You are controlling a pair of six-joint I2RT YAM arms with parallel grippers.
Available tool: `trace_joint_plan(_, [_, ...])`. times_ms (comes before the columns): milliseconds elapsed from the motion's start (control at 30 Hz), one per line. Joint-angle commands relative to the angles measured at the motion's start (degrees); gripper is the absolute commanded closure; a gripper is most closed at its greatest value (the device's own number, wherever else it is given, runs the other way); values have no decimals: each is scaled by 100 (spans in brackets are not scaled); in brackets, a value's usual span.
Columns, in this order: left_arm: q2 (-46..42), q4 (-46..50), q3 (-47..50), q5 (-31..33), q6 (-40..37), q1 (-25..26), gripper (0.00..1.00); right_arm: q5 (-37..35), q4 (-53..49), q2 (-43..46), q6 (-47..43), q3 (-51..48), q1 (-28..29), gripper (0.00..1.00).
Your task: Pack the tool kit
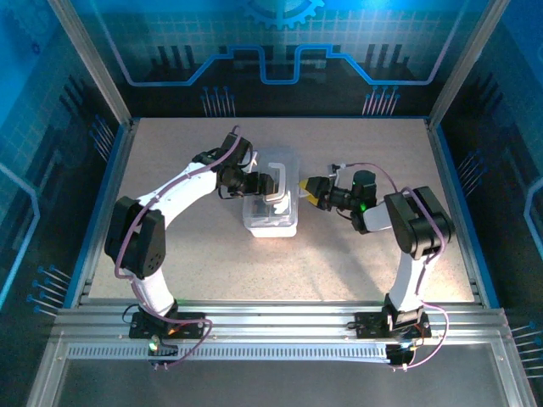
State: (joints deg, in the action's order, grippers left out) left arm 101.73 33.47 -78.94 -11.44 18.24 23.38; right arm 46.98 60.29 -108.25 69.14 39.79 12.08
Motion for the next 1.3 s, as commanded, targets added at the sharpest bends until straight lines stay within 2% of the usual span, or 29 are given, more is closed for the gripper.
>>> trace_joint_plan(0, [280,375,338,-11,-65,0,38,-106,-1018,478,-717,-26,-111,39])
trace_joint_plan(167, [277,362,322,-24,-49,-4,38,-207,-1670,652,-1089,107,-51,42])
trace_joint_plan(433, [373,539,224,157,-13,0,38,-581,-1974,888,-1218,73,-8,57])
trace_joint_plan(767, [453,608,236,311,53,-5,39,-1068,-3493,1339,-2135,493,290,56])
trace_joint_plan(967, [470,576,216,216,49,8,39,-1145,-3824,1349,-2296,705,456,52])
trace_joint_plan(1267, [446,561,286,221,33,5,39,-1380,-3803,1392,-2222,661,473,56])
